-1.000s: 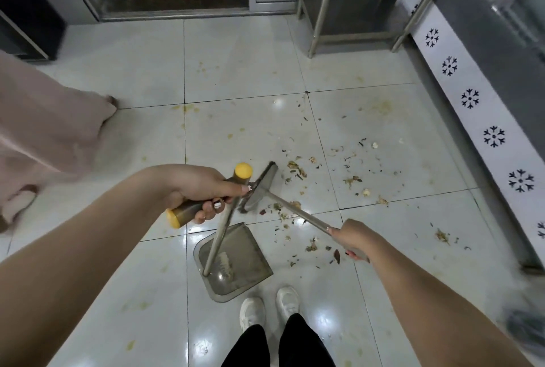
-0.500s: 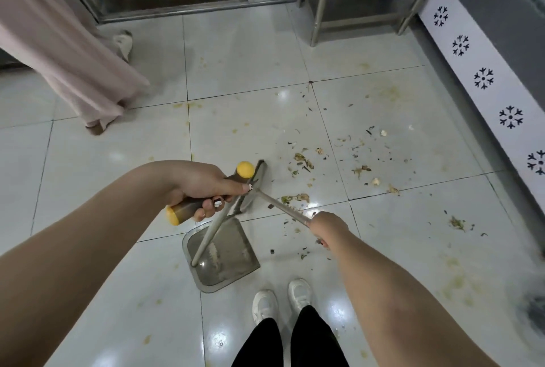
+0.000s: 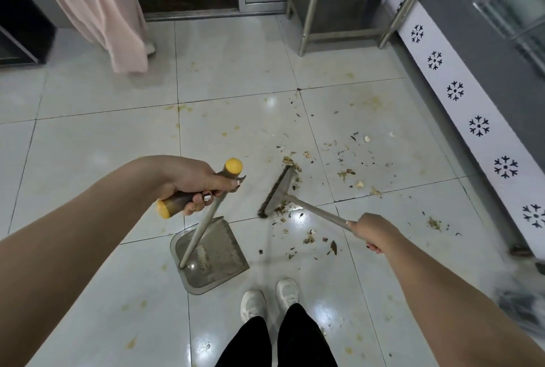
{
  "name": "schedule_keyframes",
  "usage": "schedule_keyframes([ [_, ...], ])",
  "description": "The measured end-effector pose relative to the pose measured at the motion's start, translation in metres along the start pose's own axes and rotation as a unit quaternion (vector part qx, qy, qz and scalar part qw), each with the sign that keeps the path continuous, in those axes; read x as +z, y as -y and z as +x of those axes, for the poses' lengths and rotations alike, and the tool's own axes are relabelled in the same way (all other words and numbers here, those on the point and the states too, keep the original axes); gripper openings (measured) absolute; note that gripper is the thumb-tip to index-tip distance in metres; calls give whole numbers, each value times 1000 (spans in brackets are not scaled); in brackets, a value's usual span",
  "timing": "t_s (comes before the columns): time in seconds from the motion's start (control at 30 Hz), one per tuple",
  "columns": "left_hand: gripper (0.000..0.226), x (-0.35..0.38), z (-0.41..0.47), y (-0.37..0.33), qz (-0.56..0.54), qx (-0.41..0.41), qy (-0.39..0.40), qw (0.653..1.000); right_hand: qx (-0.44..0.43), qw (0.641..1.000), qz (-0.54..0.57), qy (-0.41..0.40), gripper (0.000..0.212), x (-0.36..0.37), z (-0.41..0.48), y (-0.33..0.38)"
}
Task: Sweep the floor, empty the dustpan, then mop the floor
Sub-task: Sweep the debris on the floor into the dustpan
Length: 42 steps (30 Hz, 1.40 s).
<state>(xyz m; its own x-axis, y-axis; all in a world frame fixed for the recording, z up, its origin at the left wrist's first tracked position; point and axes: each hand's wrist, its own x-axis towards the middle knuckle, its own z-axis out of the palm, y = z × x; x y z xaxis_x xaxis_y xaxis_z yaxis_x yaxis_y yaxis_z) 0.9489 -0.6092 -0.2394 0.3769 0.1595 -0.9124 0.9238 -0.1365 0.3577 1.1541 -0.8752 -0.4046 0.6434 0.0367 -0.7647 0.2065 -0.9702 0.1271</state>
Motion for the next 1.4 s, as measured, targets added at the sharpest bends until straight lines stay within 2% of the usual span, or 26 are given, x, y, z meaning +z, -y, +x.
schedule_keyframes([
  [0.1, 38, 2, -2, 2, 7, -1, -1, 1000, -19, 1000, 8, 22, 44, 9, -9, 5],
  [0.2, 39, 4, -3, 2, 28, -3, 7, 1000, -54, 997, -56, 7, 41, 26, -12, 20],
  [0.4, 39, 7, -1, -3, 31, -1, -4, 1000, -17, 989, -149, -13, 39, 27, -9, 4],
  [0.6, 40, 10, 2, -2, 20, -1, -22, 1000, -11, 975, -212, -60, 14, 3, -14, -16],
  [0.67, 40, 9, 0, -3, 6, 9, -55, 998, -15, 973, -221, -63, 18, -9, -20, -15],
  [0.87, 40, 0, -11, 3, -145, 33, -117, 982, -60, 950, -298, -70, 33, -44, -41, -12],
  [1.03, 42, -2, -15, 3, -249, 56, -150, 955, -100, 946, -307, -32, 41, -23, -51, -1],
  [1.13, 42, 11, -5, 3, -279, 56, -158, 946, -102, 947, -305, -1, 39, 7, -45, 10],
  [1.23, 40, 27, 7, -2, -304, 50, -168, 936, -102, 940, -324, -21, 28, 20, -35, 5],
  [1.4, 41, 37, 14, -19, -371, 47, -191, 908, -90, 937, -335, -48, 23, 4, -13, -19],
])
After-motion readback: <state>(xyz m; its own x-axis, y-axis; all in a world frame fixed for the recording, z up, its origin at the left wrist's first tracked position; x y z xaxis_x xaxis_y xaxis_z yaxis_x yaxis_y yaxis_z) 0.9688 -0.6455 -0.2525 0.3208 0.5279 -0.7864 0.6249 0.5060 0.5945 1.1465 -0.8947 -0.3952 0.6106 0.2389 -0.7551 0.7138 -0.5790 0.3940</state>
